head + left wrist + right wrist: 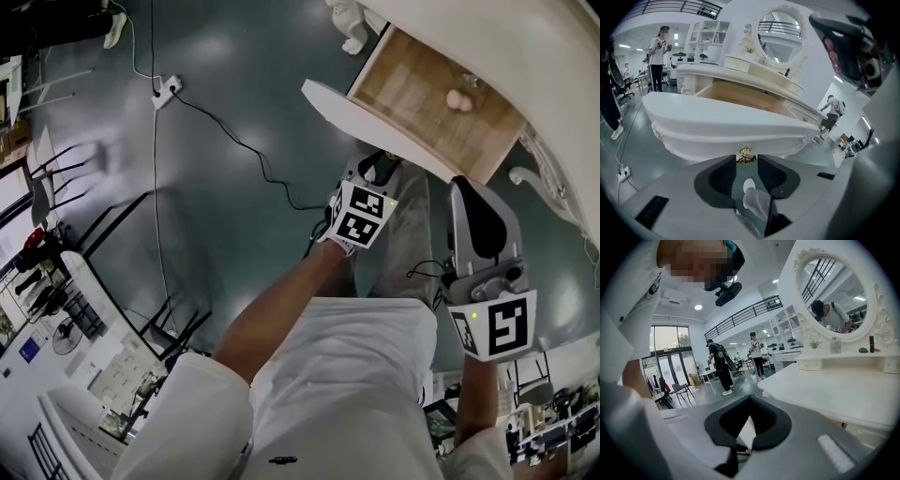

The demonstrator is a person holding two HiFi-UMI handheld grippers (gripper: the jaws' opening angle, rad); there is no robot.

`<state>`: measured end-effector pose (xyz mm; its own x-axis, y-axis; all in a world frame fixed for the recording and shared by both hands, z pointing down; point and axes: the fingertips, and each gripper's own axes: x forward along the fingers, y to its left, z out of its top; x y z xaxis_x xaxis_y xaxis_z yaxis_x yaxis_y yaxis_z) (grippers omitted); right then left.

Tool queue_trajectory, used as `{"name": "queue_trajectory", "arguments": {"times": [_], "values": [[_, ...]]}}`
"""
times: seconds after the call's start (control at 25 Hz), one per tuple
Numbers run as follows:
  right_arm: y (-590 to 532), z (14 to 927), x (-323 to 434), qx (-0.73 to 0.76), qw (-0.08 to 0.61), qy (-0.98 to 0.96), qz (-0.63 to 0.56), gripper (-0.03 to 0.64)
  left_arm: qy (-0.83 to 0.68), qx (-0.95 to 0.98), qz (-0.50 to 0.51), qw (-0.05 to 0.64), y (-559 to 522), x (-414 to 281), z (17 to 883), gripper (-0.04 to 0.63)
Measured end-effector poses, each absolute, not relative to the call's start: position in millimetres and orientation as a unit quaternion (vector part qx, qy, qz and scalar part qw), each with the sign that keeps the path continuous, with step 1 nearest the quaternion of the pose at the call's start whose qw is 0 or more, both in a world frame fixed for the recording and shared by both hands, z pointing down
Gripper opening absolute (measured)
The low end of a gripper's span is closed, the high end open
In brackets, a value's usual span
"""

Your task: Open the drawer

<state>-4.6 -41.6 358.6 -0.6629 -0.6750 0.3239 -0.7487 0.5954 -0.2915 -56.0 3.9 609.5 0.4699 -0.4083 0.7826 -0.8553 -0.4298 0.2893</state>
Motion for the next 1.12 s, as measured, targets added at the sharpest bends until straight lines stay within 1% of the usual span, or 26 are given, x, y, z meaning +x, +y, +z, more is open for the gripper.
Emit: {"name": "queue_trajectory", "arguments": {"times": [0.32, 0.68, 0.8, 1.12], "values": [[-41.7, 351.4, 5.3, 0.410, 0.083, -0.887, 0.198, 0.011, -0.408, 0.798, 0.304, 0.324, 6.6, -56.7, 579.0, 0.138], [-40.1, 326.2, 7.2, 0.416, 0.072, -0.888, 0.182, 0.011, -0.431, 0.795, 0.290, 0.315, 3.7, -66.6, 537.0, 0.066], [-38.9, 320.7, 9.1, 0.413, 0.076, -0.891, 0.175, 0.011, -0.440, 0.793, 0.272, 0.320, -1.1, -67.9, 523.0, 0.053], [-35.7, 299.3, 12.8, 0.413, 0.073, -0.894, 0.159, 0.011, -0.467, 0.798, 0.231, 0.305, -21.8, -77.6, 472.0, 0.021]]}}
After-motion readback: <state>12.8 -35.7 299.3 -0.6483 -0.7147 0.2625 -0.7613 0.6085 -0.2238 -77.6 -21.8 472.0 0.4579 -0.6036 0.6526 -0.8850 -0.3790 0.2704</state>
